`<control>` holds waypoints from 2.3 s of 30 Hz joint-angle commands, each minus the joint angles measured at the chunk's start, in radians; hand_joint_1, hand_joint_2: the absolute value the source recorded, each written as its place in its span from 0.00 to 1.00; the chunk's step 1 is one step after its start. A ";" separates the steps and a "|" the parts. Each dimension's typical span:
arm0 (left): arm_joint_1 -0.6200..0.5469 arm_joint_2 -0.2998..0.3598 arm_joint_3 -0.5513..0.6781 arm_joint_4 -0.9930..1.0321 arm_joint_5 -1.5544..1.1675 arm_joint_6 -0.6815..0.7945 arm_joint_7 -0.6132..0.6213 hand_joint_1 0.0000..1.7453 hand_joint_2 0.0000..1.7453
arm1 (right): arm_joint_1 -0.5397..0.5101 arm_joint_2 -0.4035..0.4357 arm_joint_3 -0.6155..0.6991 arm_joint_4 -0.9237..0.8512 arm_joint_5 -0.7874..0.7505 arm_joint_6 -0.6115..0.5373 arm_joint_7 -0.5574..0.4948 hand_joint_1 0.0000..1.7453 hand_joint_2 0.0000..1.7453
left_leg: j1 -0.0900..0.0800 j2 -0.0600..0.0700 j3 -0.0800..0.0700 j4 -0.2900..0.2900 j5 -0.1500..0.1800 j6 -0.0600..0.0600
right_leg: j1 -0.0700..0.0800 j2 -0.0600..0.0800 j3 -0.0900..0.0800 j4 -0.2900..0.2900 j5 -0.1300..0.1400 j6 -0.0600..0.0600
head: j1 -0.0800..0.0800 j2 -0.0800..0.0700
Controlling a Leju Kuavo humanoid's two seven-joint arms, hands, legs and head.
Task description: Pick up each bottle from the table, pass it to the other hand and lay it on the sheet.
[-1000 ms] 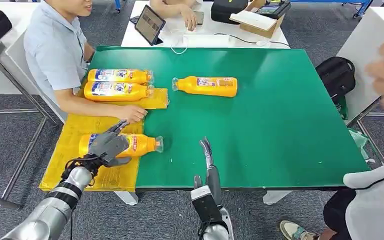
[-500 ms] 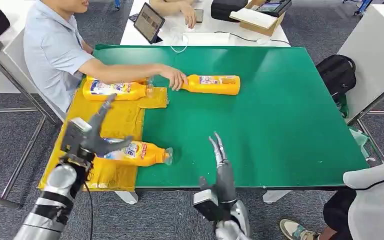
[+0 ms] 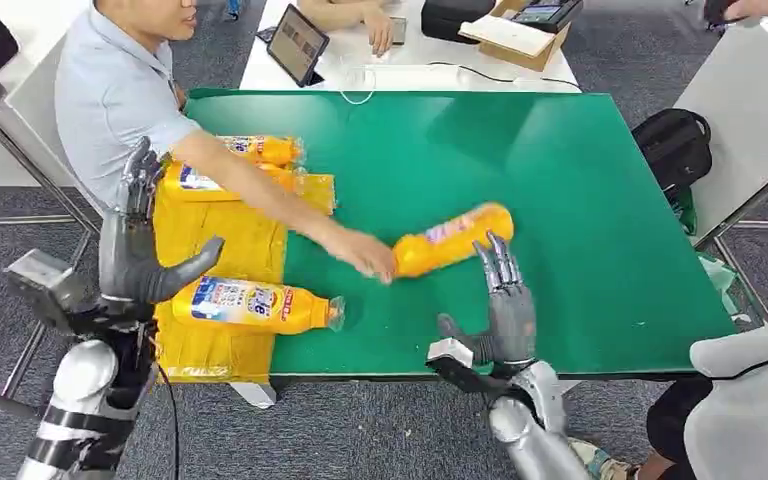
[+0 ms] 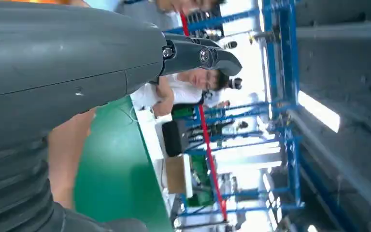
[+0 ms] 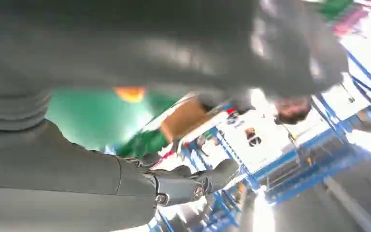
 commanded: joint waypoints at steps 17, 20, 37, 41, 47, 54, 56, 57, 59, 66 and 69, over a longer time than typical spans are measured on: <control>0.139 -0.089 -0.147 -0.050 -0.131 0.262 -0.101 0.00 1.00 | -0.450 -0.057 -0.239 0.852 0.737 0.016 0.225 0.00 1.00 | 0.000 0.002 0.001 0.000 0.000 -0.001 | 0.000 0.002 0.001 0.000 0.000 -0.001 | 0.000 0.000; 0.135 -0.089 -0.168 -0.058 -0.143 0.269 -0.114 0.00 1.00 | -0.463 -0.039 -0.210 0.867 0.743 0.036 0.213 0.00 1.00 | 0.000 0.002 0.000 0.000 0.000 -0.001 | 0.000 0.002 0.000 0.001 0.000 -0.001 | 0.000 0.000; 0.094 -0.106 -0.192 -0.002 -0.094 0.254 -0.110 0.00 1.00 | -0.510 -0.004 -0.151 0.917 0.746 0.183 0.250 0.00 1.00 | 0.000 0.001 0.001 0.000 0.000 -0.001 | 0.000 0.001 0.000 0.001 0.000 -0.002 | 0.000 0.000; 0.092 -0.111 -0.194 -0.005 -0.089 0.261 -0.110 0.00 1.00 | -0.536 -0.002 -0.137 0.941 0.749 0.428 0.425 0.00 1.00 | 0.000 0.001 0.000 0.000 0.000 -0.001 | 0.000 0.001 0.000 0.001 0.000 -0.002 | 0.000 0.000; 0.079 -0.112 -0.205 0.007 -0.084 0.264 -0.109 0.00 1.00 | -0.552 -0.036 -0.153 0.954 0.724 0.595 0.580 0.96 1.00 | 0.000 0.001 0.006 0.000 0.002 -0.001 | 0.001 0.000 0.004 -0.001 0.001 -0.002 | 0.000 0.000; 0.075 -0.110 -0.209 0.011 -0.075 0.261 -0.111 0.00 1.00 | -0.540 -0.055 -0.157 0.960 0.720 0.693 0.674 1.00 1.00 | 0.001 -0.002 0.009 -0.001 0.002 -0.001 | 0.001 -0.002 0.000 -0.003 0.001 -0.002 | 0.000 0.000; 0.081 -0.108 -0.208 0.004 -0.073 0.260 -0.112 0.00 1.00 | -0.532 -0.055 -0.164 0.959 0.711 0.689 0.662 1.00 1.00 | 0.000 0.000 0.012 -0.001 0.001 0.000 | 0.001 0.000 0.002 -0.003 0.000 -0.001 | 0.000 0.000; 0.085 -0.105 -0.207 0.000 -0.071 0.257 -0.112 0.00 1.00 | -0.526 -0.053 -0.168 0.957 0.705 0.681 0.651 1.00 1.00 | 0.001 -0.002 0.012 -0.002 0.001 -0.001 | 0.001 -0.002 0.004 -0.004 0.001 -0.002 | 0.000 0.000; 0.105 -0.099 -0.201 -0.019 -0.067 0.253 -0.113 0.00 1.00 | -0.507 -0.043 -0.184 0.935 0.678 0.619 0.577 1.00 1.00 | 0.001 -0.001 0.012 -0.002 0.001 -0.001 | 0.001 -0.001 0.009 -0.004 0.001 -0.001 | -0.001 0.000; 0.206 -0.114 -0.172 -0.048 -0.071 0.230 -0.095 0.00 1.00 | -0.455 0.067 -0.328 0.870 0.442 0.390 0.217 1.00 1.00 | 0.001 0.004 0.014 -0.002 0.000 -0.001 | 0.001 0.004 0.014 -0.004 0.002 -0.002 | 0.000 0.000; 0.244 -0.152 -0.148 -0.015 -0.035 0.225 -0.074 0.00 1.00 | -0.417 0.125 -0.369 0.798 0.306 0.356 0.043 1.00 1.00 | 0.001 0.007 0.013 -0.001 0.000 -0.001 | 0.001 0.007 0.011 -0.002 0.002 -0.002 | 0.000 0.000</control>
